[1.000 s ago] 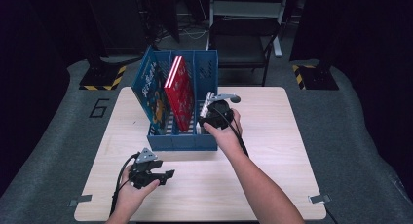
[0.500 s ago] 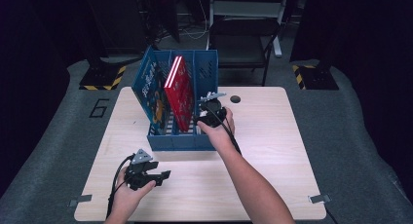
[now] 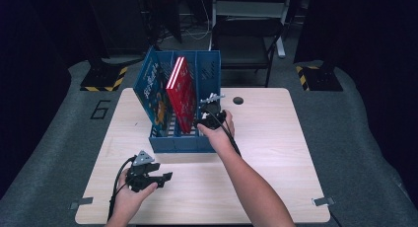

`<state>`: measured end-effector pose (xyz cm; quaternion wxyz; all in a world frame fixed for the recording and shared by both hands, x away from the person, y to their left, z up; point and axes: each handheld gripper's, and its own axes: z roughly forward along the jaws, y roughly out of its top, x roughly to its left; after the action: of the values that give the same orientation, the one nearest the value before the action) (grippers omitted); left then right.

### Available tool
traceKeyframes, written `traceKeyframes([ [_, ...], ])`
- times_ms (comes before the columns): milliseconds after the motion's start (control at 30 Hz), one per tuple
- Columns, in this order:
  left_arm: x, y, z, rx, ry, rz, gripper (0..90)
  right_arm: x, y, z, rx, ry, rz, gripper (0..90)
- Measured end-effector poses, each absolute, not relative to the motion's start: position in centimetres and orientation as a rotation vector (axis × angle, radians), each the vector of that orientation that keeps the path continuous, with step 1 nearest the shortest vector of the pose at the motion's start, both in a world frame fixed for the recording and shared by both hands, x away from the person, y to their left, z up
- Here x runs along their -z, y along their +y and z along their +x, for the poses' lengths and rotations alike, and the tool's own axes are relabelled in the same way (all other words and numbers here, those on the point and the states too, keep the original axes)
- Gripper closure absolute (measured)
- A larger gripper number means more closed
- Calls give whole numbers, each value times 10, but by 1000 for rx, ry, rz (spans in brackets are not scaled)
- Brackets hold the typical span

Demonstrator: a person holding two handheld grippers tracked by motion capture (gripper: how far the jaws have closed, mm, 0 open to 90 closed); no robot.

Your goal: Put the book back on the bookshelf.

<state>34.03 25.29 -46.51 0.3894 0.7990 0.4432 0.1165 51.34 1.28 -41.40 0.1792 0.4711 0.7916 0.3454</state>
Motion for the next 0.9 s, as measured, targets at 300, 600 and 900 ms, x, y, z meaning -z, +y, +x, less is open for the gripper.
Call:
traceKeyframes([
  [300, 466, 254, 341, -307, 1129, 2034, 358, 415, 12, 515, -930, 2254, 1324, 473],
  [600, 467, 254, 342, -294, 1126, 2044, 358, 413, 14, 518, -929, 2256, 1350, 604],
  [900, 468, 254, 342, -313, 1131, 2034, 358, 409, 17, 521, -869, 2272, 1391, 634],
])
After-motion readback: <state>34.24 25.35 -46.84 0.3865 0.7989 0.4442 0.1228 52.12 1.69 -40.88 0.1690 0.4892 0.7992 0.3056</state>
